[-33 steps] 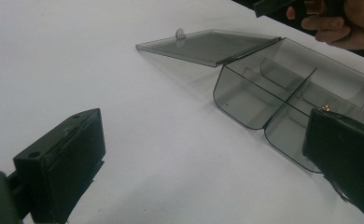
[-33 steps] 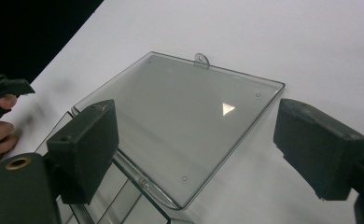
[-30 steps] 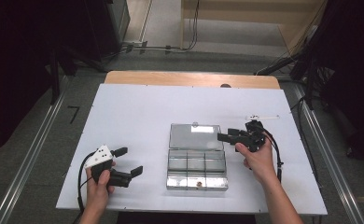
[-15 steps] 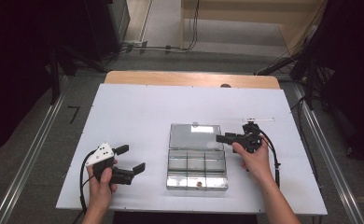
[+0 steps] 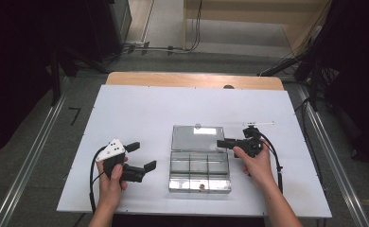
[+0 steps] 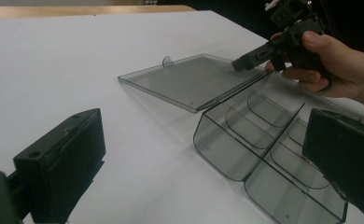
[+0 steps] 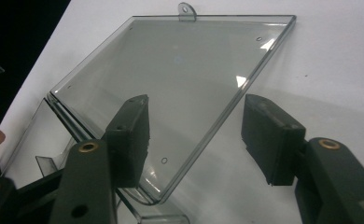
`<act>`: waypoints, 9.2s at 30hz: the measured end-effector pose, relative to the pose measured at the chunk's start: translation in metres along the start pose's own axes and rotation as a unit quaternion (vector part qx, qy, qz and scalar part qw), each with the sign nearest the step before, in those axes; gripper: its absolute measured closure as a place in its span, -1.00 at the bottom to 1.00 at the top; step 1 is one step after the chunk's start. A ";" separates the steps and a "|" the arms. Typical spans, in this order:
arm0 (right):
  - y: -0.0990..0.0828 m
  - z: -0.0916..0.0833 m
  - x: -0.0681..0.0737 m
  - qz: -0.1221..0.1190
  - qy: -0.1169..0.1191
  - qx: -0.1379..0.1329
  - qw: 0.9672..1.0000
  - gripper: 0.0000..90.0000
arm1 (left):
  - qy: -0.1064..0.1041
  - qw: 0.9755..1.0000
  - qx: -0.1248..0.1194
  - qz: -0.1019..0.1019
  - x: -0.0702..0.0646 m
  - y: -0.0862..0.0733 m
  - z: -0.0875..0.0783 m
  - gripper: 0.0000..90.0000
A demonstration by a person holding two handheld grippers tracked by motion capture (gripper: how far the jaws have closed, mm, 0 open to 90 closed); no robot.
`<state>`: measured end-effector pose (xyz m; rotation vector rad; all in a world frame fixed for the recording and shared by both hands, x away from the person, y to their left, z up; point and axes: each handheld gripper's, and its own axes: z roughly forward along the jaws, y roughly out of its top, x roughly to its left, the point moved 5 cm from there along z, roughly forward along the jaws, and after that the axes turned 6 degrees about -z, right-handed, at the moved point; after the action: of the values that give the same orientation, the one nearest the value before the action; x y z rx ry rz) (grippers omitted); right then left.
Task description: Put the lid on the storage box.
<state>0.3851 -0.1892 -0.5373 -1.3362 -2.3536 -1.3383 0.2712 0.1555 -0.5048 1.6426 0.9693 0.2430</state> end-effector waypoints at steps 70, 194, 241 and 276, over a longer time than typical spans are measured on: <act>-0.003 0.002 0.004 -0.002 -0.002 -0.013 1.000 -0.01 | 0.039 0.984 0.098 -0.146 0.023 0.012 0.111 -0.55; 0.010 -0.069 0.084 -0.208 -0.040 -0.141 0.967 0.31 | -0.054 0.998 0.015 -0.021 -0.034 0.046 0.067 0.32; -0.006 -0.073 0.092 -0.218 -0.038 -0.131 0.966 0.25 | -0.050 0.997 0.052 -0.009 -0.042 0.025 0.036 1.00; -0.032 -0.075 0.075 -0.198 -0.073 -0.099 0.972 0.43 | -0.061 0.997 0.044 -0.012 -0.041 0.027 0.037 1.00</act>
<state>0.2941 -0.2047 -0.4755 -1.0756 -2.7596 -1.6713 0.2802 0.1008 -0.4798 1.7043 0.9171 0.0833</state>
